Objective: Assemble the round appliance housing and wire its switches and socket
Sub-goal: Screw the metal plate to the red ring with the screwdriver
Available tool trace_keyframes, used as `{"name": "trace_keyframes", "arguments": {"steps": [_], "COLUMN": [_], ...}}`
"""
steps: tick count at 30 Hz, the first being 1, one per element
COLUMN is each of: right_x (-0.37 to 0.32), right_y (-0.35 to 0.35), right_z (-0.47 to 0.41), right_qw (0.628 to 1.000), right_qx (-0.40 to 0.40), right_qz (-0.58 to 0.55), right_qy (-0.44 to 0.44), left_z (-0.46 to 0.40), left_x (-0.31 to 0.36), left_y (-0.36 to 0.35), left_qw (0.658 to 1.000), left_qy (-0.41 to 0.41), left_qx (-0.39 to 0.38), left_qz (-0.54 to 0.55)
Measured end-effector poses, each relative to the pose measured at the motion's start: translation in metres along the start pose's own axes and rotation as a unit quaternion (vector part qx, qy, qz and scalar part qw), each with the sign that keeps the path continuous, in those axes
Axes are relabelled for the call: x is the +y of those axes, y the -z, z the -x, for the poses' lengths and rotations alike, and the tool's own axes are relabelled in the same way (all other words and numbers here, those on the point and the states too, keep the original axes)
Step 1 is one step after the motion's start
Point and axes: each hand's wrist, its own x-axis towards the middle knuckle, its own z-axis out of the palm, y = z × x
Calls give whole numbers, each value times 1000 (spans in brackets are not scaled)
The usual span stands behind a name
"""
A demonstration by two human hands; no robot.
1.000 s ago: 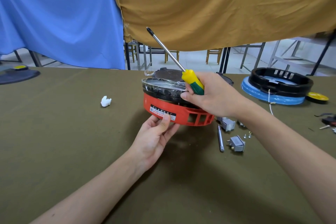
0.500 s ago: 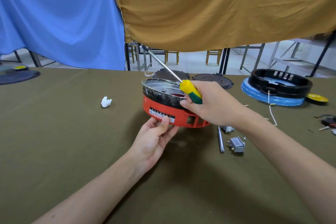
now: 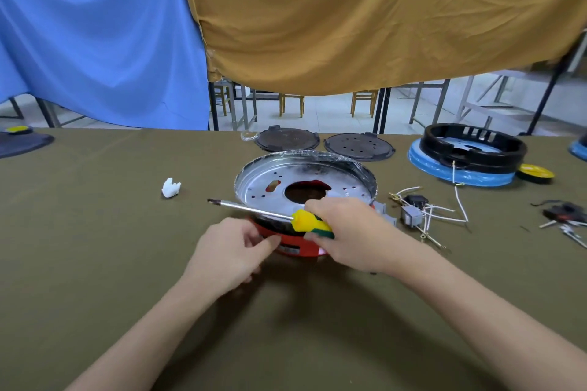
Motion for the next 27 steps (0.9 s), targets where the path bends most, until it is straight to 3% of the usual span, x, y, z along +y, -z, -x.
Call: {"name": "trace_keyframes", "arguments": {"steps": [3,6,8,15,21,27], "right_x": [0,1,1,5,3,5], "right_y": [-4,-6,-8,-4,0,7], "right_z": [2,5,5,7,4,4], "right_qw": [999,998,997,993,998,980], "right_qx": [28,47,51,68,30,49], "right_qz": [-29,-51,-60,-98,-63,-191], "right_qy": [-3,-7,-5,-22,5,-28], "left_z": [-1,-3,-3,-7,-5,-8], "left_x": [-5,-9,-8,-5,-4,2], "left_y": [5,4,0,-2,1,-4], "left_qw": [975,939,922,924,921,928], "left_qy": [-137,-298,-355,-360,-374,-364], "left_qx": [170,167,141,87,67,32], "left_qz": [-33,-39,-58,-93,-83,-71]}}
